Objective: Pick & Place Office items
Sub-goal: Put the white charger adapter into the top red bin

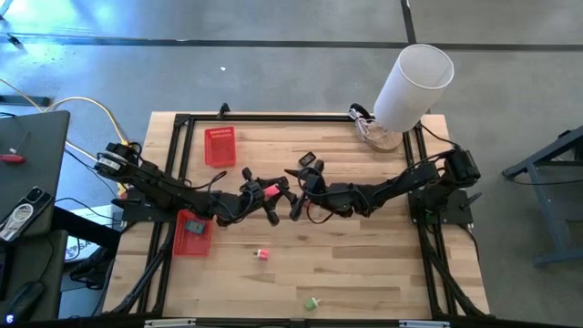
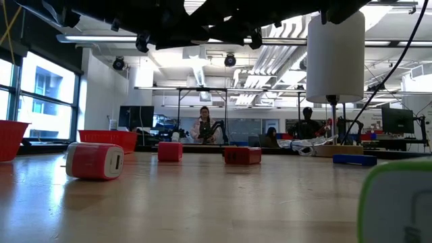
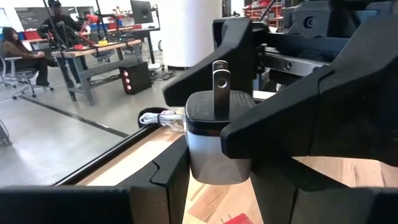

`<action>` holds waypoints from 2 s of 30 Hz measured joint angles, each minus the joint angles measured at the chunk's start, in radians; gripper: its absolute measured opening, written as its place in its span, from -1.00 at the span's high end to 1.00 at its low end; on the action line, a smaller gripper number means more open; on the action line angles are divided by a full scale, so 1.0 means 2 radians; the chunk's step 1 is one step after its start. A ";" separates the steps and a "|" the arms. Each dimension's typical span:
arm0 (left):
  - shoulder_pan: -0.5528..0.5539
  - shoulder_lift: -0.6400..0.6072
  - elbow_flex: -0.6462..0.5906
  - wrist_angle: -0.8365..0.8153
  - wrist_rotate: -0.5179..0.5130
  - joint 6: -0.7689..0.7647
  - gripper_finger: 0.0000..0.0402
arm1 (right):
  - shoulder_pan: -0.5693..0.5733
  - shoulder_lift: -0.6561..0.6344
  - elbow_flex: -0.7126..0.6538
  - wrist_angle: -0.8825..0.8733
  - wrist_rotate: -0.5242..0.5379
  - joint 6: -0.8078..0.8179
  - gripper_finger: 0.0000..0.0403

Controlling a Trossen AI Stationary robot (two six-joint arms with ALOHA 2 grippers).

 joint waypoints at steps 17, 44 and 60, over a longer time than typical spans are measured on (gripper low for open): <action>0.000 0.000 0.000 -0.006 0.005 0.001 0.31 | -0.001 -0.001 0.000 -0.013 -0.031 0.000 0.32; -0.005 0.000 0.000 -0.022 0.025 0.041 0.09 | 0.010 0.000 -0.001 -0.015 -0.028 -0.017 0.32; -0.013 -0.001 0.000 -0.026 0.018 0.063 -0.10 | 0.024 -0.002 -0.001 -0.017 -0.002 -0.039 0.32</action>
